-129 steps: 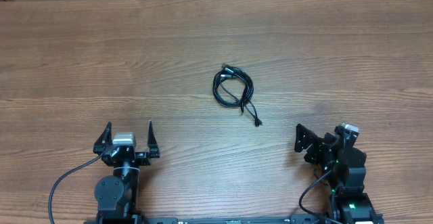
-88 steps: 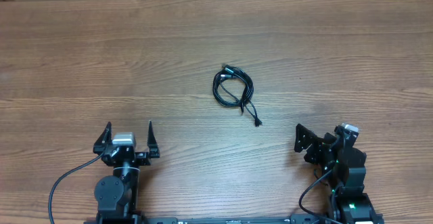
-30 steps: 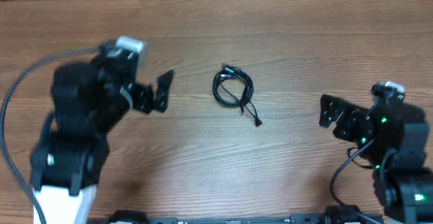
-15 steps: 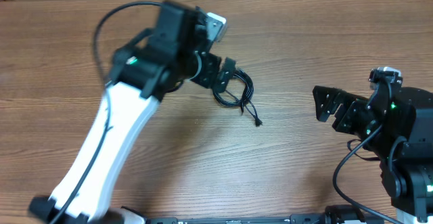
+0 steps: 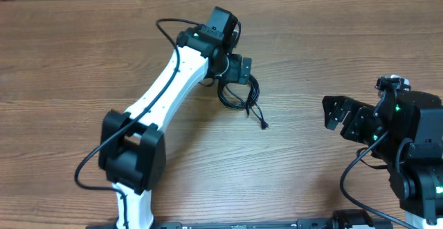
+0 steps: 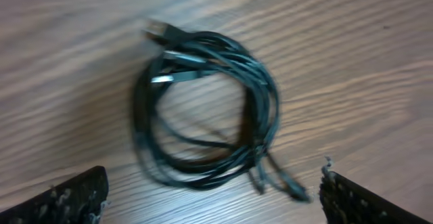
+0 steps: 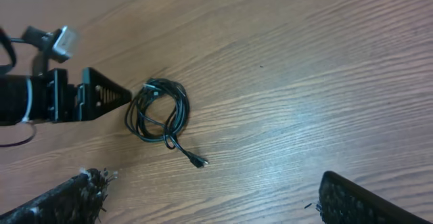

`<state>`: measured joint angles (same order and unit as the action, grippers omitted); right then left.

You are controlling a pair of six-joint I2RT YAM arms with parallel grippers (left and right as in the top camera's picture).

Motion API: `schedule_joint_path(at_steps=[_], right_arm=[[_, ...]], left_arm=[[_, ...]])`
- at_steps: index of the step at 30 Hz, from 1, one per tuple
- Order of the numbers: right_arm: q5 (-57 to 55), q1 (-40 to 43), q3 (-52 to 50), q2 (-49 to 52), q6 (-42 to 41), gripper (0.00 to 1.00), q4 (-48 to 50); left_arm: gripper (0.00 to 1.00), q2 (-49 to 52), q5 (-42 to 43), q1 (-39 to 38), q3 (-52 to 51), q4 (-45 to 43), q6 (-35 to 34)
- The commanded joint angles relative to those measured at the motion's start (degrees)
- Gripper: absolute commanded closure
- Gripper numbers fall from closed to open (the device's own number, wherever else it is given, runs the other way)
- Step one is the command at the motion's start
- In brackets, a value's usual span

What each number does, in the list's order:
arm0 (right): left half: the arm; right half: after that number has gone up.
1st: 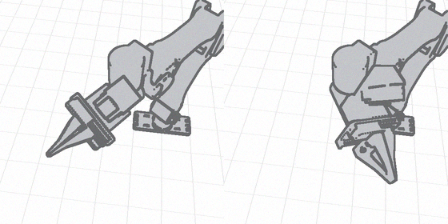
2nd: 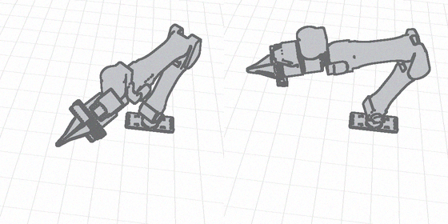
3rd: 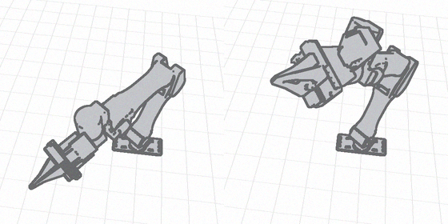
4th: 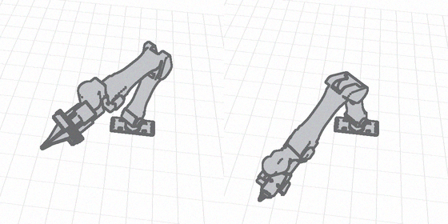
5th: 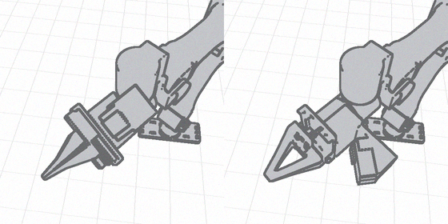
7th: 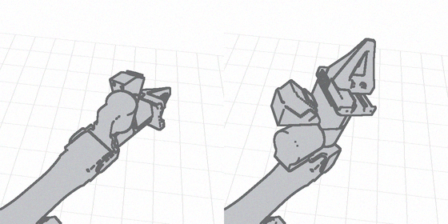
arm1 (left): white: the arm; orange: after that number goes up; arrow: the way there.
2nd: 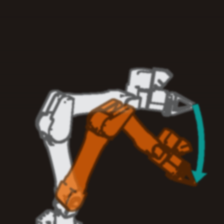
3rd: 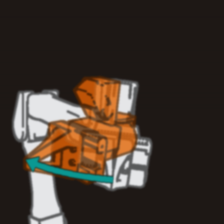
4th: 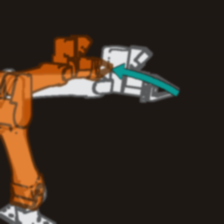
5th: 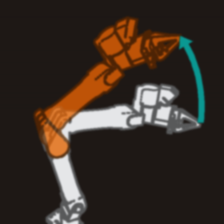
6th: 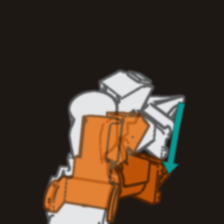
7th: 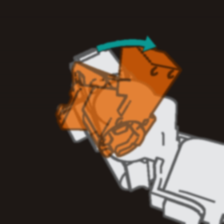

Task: Untangle cables
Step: 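Reach the left gripper to the black cable bundle and grasp it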

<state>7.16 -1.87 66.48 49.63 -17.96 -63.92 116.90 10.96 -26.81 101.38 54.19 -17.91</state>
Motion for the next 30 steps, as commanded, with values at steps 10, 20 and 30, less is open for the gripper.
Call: schedule_joint_path(at_steps=[10,20,30], right_arm=[[-1.2,0.0,1.1,-0.1,0.5,0.00,-1.5],[-1.1,0.0,1.1,-0.1,0.4,0.00,-2.3],[-1.1,0.0,1.1,-0.1,0.4,0.00,-4.1]], left_arm=[[0.16,3.5,0.1,-0.2,1.2,-1.3,-8.9],[0.26,3.7,-18.6,-1.7,1.0,3.4,-17.4],[0.30,3.7,-19.0,-3.0,-7.7,-2.7,-26.5]])
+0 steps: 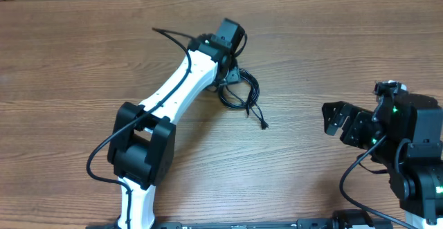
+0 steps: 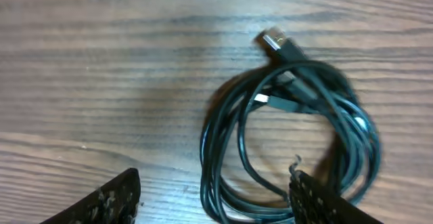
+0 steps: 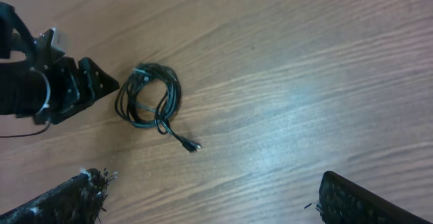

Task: Untangle cables
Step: 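Reach the left gripper to the black cable bundle and grasp it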

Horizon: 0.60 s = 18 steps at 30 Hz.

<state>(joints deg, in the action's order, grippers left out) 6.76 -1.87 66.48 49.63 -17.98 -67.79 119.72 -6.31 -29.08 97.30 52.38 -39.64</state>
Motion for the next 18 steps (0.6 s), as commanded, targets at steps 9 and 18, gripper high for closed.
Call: schedule_joint_path(at_steps=[9,18], right_arm=[[-0.7,0.0,1.1,-0.1,0.4,0.00,-0.1],[-0.7,0.0,1.1,0.0,0.4,0.00,0.2]], left_arm=[[0.96,0.7,2.1,-0.5,-8.9,-4.4,-3.1],[0.96,0.4,30.4,4.3,10.6,9.8,19.2]])
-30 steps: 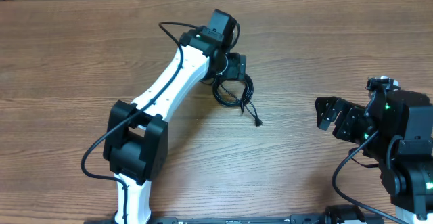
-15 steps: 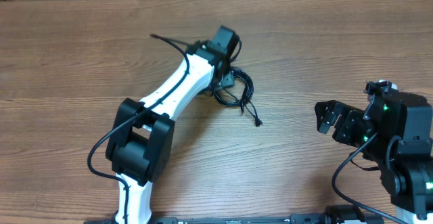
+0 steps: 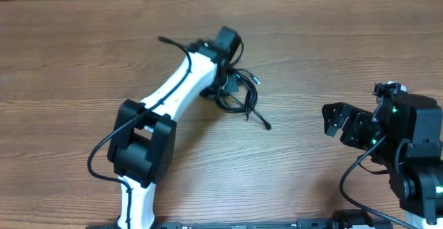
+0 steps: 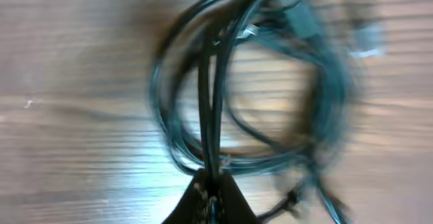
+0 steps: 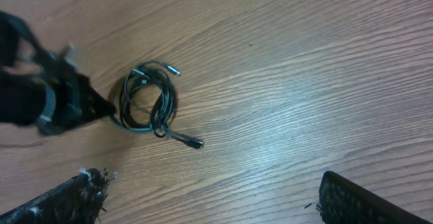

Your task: Untangle cables

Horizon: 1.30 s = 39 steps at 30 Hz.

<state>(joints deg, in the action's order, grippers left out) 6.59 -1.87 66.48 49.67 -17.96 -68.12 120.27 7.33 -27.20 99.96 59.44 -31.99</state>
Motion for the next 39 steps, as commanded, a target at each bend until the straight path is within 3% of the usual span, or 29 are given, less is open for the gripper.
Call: schedule_joint_path(at_steps=[1,6,13,19,27,39], right_arm=[[-0.6,0.0,1.1,0.0,0.4,0.00,0.5],[-0.5,0.0,1.1,0.9,0.4,0.00,1.0],[3.7,0.0,1.0,5.1,0.4,0.00,5.2],[18.6,0.0,1.0,12.4,0.4,0.00,16.5],[24.5,0.0,1.0,23.4,0.4,0.00,25.0],[26.1,-10.5,1.0,27.0,-0.1,0.01,34.5]], left_arm=[[0.96,-0.2,21.0,3.3,10.0,4.6,13.3],[0.96,-0.2,35.1,7.0,17.7,12.3,21.2],[0.96,-0.2,66.5,11.7,19.9,18.0,33.3],[0.96,-0.2,73.6,13.7,19.9,21.1,33.3],[0.96,-7.4,67.1,13.8,19.9,24.0,35.7],[0.96,-25.8,40.7,14.4,19.9,13.8,21.4]])
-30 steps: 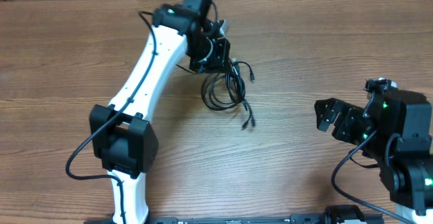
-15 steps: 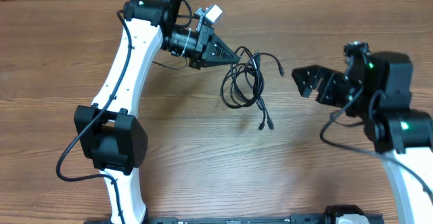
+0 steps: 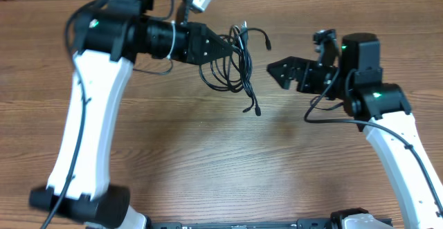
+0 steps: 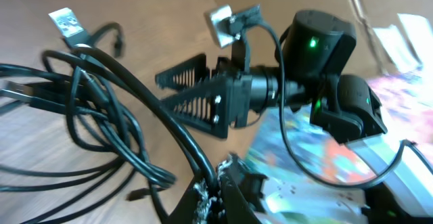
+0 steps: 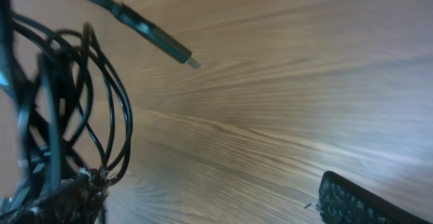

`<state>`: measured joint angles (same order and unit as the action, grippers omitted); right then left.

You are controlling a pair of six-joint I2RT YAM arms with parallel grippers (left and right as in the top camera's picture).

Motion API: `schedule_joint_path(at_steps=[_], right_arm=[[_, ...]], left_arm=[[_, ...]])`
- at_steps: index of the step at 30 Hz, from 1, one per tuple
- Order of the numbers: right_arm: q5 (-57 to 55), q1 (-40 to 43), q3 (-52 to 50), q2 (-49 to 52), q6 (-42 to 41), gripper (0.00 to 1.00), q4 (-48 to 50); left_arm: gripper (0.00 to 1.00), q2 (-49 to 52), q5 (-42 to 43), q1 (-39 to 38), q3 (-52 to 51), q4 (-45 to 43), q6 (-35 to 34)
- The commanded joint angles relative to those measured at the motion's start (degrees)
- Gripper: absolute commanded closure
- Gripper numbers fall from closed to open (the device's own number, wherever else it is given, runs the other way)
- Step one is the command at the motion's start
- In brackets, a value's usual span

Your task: Untangle cables

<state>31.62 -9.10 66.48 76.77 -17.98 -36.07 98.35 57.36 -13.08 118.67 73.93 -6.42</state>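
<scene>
A tangled bundle of black cables [image 3: 235, 66] hangs above the wooden table, and my left gripper [image 3: 225, 49] is shut on several of its strands. In the left wrist view the strands [image 4: 88, 109] run into the closed fingertips [image 4: 215, 183], with a USB plug [image 4: 67, 22] sticking out at the top. One loose plug end [image 3: 257, 110] dangles lowest. My right gripper [image 3: 277, 70] is open just right of the bundle, facing it. In the right wrist view the loops [image 5: 74, 109] hang by the left finger [image 5: 64, 200] and a plug [image 5: 169, 47] points right.
The wooden table [image 3: 208, 160] lies beneath both arms. Both arms are raised over its far half. The left arm's own cable [image 3: 149, 70] loops near its wrist.
My left gripper has lifted the bundle off the table and now holds it in the air. The right arm has moved from the front right up close to the bundle, still open.
My left gripper hovered open over the coiled cables on the table, then stood lower around the coil's edge. Then it was shut on the strands. Now the bundle hangs lifted, and the right gripper, earlier far off at the right, faces it.
</scene>
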Motion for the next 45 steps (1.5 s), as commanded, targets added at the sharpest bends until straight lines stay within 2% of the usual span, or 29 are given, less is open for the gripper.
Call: schedule_joint_path(at_steps=[1,12,19,30,37,45], right_arm=[[1.1,-4.2,1.0,-0.1,-0.3,0.01,3.4],[-0.3,-14.1,1.0,-0.1,-3.1,0.00,9.5],[-8.0,-18.4,1.0,-0.1,-3.3,0.00,9.2],[-9.1,-17.9,1.1,-0.1,-5.0,0.00,16.0],[-9.7,-13.6,1.1,-0.1,-7.6,0.00,15.5],[-9.5,-13.8,1.1,-0.1,-8.2,0.00,14.8]], left_arm=[[0.96,-4.6,-10.3,0.3,1.2,-0.7,-4.1],[0.96,-7.0,-11.9,0.3,1.2,-0.4,-4.2],[0.96,-7.0,-11.9,0.3,1.2,-1.0,-4.4],[0.96,-7.0,-10.8,0.5,1.2,-14.4,-15.8],[0.96,-7.0,-10.8,1.9,1.5,-14.8,-16.4],[0.96,-7.6,-9.2,1.9,1.5,-17.4,-18.1]])
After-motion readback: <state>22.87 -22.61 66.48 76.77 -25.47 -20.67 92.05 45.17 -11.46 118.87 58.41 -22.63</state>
